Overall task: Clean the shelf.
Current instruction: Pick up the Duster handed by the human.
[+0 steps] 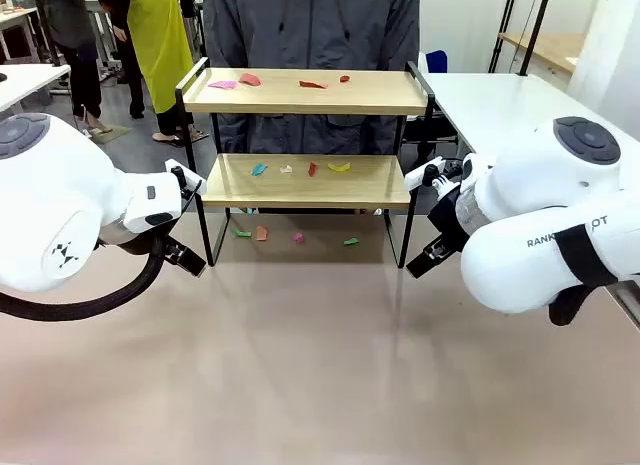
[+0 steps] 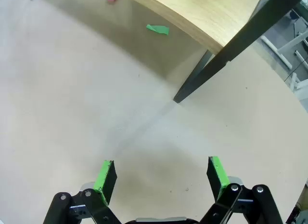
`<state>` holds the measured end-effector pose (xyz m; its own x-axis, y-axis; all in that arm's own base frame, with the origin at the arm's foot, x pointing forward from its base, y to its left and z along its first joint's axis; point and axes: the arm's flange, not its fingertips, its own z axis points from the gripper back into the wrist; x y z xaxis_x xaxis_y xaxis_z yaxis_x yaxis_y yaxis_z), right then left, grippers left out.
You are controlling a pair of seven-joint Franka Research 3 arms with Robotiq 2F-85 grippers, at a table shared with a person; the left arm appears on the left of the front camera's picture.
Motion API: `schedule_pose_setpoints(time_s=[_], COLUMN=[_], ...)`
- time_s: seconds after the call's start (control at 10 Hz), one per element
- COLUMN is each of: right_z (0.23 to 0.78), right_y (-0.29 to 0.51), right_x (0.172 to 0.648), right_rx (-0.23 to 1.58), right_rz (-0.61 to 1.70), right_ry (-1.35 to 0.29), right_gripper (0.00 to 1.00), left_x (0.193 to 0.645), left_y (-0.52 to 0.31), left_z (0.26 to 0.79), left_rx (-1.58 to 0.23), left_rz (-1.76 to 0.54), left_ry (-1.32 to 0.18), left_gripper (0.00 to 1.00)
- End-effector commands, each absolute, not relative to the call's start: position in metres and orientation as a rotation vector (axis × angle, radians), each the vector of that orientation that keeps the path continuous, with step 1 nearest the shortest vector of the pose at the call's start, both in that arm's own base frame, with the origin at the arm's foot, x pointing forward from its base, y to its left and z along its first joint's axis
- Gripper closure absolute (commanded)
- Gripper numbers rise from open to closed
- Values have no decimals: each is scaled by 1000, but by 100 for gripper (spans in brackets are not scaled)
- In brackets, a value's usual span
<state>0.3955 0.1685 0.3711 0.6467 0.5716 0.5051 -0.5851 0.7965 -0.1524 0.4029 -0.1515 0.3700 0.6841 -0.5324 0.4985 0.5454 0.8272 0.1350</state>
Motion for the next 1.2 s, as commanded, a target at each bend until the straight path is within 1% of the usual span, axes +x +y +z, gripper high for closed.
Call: schedule_pose_setpoints(time_s=[0.0, 0.6, 0.9, 1.1], right_z=[371, 371, 451, 478], right_y=[169, 169, 104, 50], right_x=[396, 396, 414, 430], right_rx=[25, 25, 131, 228], right_rz=[658, 658, 626, 644], right_ry=[-566, -565, -681, -703], right_gripper=[0, 0, 0, 0], left_x=[403, 403, 410, 424], left_y=[-152, -152, -100, -55], left_z=[370, 370, 438, 473], left_rx=[-25, -25, -111, -254], left_rz=[-604, -605, -683, -818], left_ry=[-551, -551, -589, -578], left_gripper=[0, 0, 0, 0])
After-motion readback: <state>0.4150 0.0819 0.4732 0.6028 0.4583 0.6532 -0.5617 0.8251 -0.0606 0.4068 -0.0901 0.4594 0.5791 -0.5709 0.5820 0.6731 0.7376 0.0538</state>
